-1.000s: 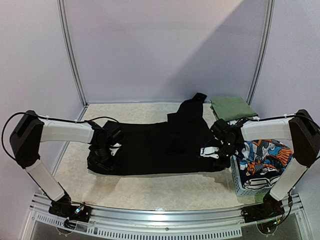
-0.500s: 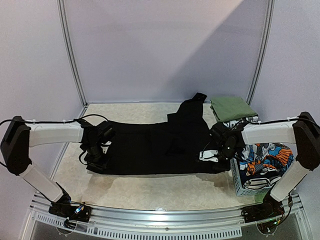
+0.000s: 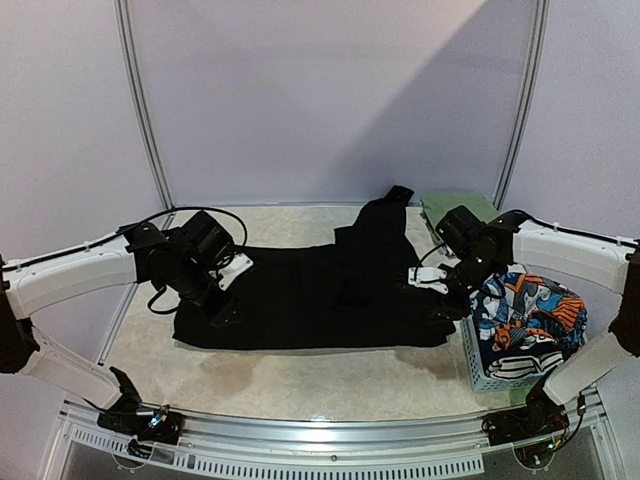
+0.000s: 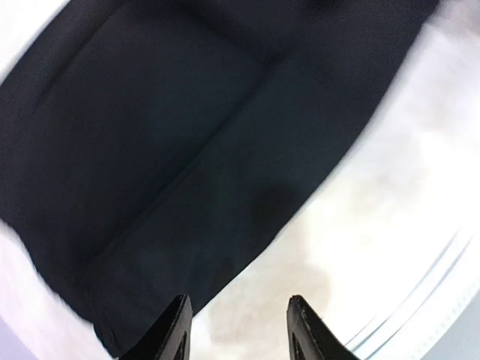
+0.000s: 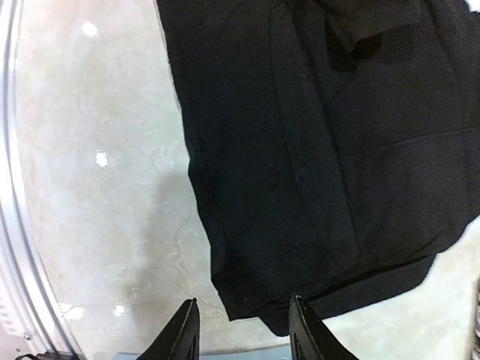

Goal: Fold and stack the mixed laundry pile
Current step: Adjust the 1/3-folded shirt at the center of the board.

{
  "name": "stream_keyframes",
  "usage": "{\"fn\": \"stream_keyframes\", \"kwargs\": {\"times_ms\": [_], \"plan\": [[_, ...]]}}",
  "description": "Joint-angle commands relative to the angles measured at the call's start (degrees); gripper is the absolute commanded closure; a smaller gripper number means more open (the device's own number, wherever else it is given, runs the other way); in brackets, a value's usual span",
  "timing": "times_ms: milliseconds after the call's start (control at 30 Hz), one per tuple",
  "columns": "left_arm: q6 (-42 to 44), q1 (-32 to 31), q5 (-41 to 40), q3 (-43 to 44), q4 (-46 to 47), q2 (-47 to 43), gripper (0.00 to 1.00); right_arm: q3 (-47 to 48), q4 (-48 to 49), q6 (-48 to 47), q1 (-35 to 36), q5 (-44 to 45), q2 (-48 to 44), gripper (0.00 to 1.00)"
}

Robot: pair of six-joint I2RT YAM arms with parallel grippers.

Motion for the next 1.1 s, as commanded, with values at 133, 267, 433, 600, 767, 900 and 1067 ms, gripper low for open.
{"fn": "stream_keyframes", "kwargs": {"times_ms": [133, 267, 433, 600, 767, 900, 1067], "plan": [[25.2, -6.6, 2.2, -2.0, 11.7, 4.8, 0.54, -2.1, -2.0, -8.1, -1.7, -1.3, 7.6, 0.54], [30.2, -10.3, -2.1, -2.6, 16.2, 9.6, 0.53, -5.0, 0.6, -11.1, -1.7, 2.0, 7.5, 0.51], [32.0, -11.6, -1.7, -1.5, 20.9, 16.6, 0.55, -4.9, 1.5, -12.4, -1.7, 2.1, 9.6, 0.5], [32.0, -12.4, 2.5, -1.2, 22.7, 20.5, 0.55, -5.4, 3.6, -13.4, -1.7, 3.6, 11.9, 0.49], [32.1, -13.8, 3.5, 0.4, 22.5, 23.9, 0.57, -6.2, 5.4, -13.8, -1.7, 5.3, 13.3, 0.53], [32.3, -14.6, 3.7, 0.8, 22.0, 25.4, 0.65, -7.5, 6.0, -14.1, -1.7, 6.8, 12.2, 0.66], [31.6, -15.8, -2.6, -0.6, 23.3, 24.1, 0.79, -10.5, 8.6, -12.6, -1.7, 8.3, 7.8, 0.9]]}}
